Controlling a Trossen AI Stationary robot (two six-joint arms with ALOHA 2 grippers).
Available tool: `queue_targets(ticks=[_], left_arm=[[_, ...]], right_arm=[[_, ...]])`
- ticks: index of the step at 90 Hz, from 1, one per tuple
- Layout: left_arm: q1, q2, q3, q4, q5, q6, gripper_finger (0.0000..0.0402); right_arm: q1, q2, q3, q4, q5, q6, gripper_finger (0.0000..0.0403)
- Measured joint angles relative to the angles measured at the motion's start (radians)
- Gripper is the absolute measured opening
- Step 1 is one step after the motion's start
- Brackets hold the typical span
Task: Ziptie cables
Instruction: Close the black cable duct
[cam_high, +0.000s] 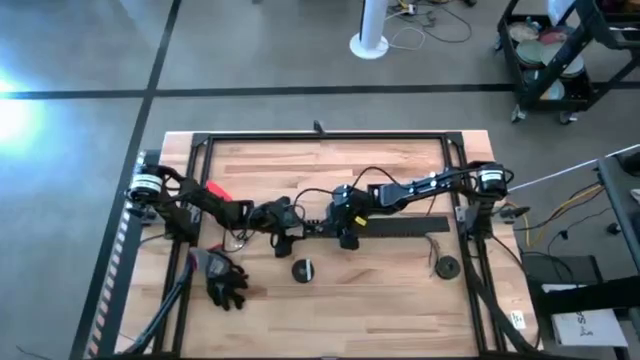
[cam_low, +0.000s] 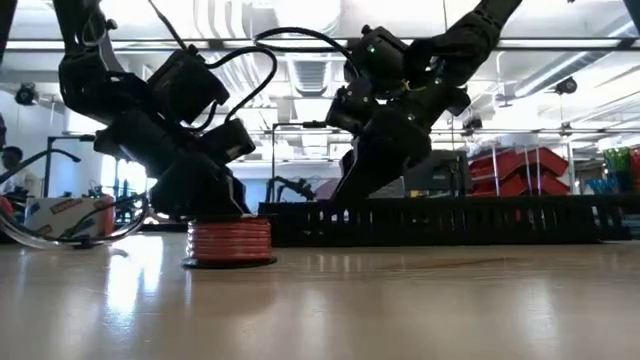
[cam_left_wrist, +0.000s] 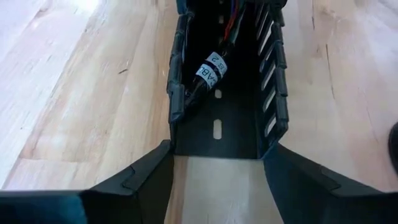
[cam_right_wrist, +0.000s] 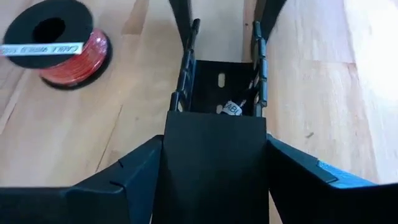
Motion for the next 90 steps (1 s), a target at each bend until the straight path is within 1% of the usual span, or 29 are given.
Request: queue_targets(ticks=[17, 30, 32, 36, 42, 50, 59, 63, 73, 90], left_arm=[[0.006, -0.003, -0.008, 0.018, 0.014, -0.004, 0.0209], [0.006, -0.005, -0.008, 0.021, 0.013, -0.014, 0.0207], [0.007, -0.006, -0.008, 0.020, 0.006, -0.014, 0.0206], [0.013, -0.008, -0.011, 0.019, -0.047, -0.022, 0.0205], [0.020, -0.008, -0.010, 0.019, -0.079, -0.031, 0.0201], [0.015, -0.008, -0.009, 0.028, -0.035, -0.033, 0.0191], [0.017, -0.008, -0.002, 0.027, -0.032, -0.034, 0.0173], [0.015, -0.008, 0.001, 0.027, -0.026, -0.035, 0.0164], [0.012, -0.008, 0.003, 0.022, 0.026, -0.034, 0.0146], [0.012, -0.010, -0.011, -0.007, 0.051, -0.040, 0.0132]], right_arm=[[0.000, -0.001, 0.004, -0.048, -0.001, -0.026, 0.0231], [0.002, -0.009, 0.004, -0.078, 0.011, -0.052, 0.0237], [0.002, -0.011, 0.004, -0.094, 0.008, -0.057, 0.0237], [0.007, -0.020, -0.002, -0.127, -0.024, -0.082, 0.0237], [0.016, -0.026, -0.002, -0.131, -0.028, -0.077, 0.0235], [0.012, -0.030, -0.002, -0.107, -0.020, -0.038, 0.0228], [0.011, -0.030, -0.002, -0.094, 0.004, -0.018, 0.0224], [0.011, -0.029, -0.002, -0.084, 0.013, -0.011, 0.0224], [0.011, -0.029, -0.002, -0.080, 0.047, 0.008, 0.0230], [0.000, -0.031, 0.000, -0.087, 0.075, 0.019, 0.0224]])
